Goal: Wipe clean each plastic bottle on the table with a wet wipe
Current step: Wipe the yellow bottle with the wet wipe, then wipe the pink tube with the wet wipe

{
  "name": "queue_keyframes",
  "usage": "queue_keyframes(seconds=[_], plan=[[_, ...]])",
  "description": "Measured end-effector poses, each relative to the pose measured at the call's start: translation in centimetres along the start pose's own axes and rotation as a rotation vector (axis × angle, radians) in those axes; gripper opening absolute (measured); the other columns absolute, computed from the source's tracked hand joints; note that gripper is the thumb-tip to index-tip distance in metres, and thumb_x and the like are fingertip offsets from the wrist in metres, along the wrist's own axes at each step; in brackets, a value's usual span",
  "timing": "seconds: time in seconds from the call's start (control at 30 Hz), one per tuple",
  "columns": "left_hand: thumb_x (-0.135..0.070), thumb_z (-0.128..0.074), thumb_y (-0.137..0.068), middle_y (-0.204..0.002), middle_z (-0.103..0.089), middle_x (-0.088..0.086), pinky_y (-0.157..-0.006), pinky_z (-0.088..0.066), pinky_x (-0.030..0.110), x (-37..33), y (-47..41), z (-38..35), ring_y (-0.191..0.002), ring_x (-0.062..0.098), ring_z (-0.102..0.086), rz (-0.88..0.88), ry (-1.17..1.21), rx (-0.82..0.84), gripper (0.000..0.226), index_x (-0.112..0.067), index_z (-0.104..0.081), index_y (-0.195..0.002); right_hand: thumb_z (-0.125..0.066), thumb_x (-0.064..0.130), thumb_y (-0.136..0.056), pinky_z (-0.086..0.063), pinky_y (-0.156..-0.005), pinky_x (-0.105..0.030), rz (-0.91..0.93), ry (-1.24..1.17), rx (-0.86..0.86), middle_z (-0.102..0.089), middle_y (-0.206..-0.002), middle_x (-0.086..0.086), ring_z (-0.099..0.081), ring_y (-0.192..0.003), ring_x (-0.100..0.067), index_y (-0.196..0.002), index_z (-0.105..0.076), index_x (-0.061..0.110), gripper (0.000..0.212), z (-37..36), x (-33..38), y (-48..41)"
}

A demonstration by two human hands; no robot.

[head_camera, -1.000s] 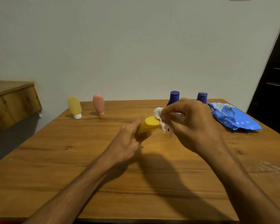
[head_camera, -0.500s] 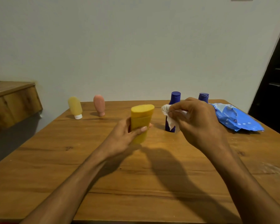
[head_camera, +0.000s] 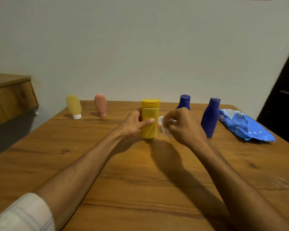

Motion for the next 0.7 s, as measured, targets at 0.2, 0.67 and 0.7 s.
queue_keyframes(seconds=[0.2,0.67,0.7], plan=[[-0.02,-0.066,-0.091,-0.115,-0.065,-0.003,-0.075,-0.055,0.021,1.8,-1.0,0.3,-0.106,0.012,-0.063,0.064,0.102,-0.012,0.029,-0.024,-0.055,-0.117,-0.068,0.012,-0.082,-0.054,-0.08,-0.031,-0.019,0.003,0.059,-0.068,-0.106,0.0,-0.06,-0.093,-0.009,-0.102,-0.069,0.014,0.02,-2.3,-1.0,-0.5],[-0.023,-0.07,-0.086,-0.123,-0.065,0.008,-0.099,-0.049,0.041,2.8,-0.4,-0.3,-0.117,0.023,-0.061,0.125,0.229,0.117,0.039,-0.017,-0.058,-0.123,-0.068,0.018,-0.083,-0.055,-0.073,-0.026,-0.001,-0.02,0.13,-0.066,-0.109,0.001,-0.061,-0.091,-0.008,-0.102,-0.068,0.018,0.019,-3.8,-0.9,0.0],[-0.022,-0.069,-0.087,-0.124,-0.065,0.008,-0.1,-0.049,0.041,2.8,-0.4,-0.3,-0.117,0.023,-0.061,0.128,0.226,0.121,0.04,-0.016,-0.058,-0.124,-0.068,0.019,-0.083,-0.054,-0.073,-0.026,0.0,-0.019,0.133,-0.066,-0.109,0.002,-0.061,-0.091,-0.007,-0.103,-0.067,0.019,0.02,-3.9,-0.8,0.0]])
Point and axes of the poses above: each hand's wrist, its own y-axis away from the middle knuckle, its own z-axis out of the back of the hand, x = y × z, the point moved 8 cm from there along -y, towards the middle knuckle
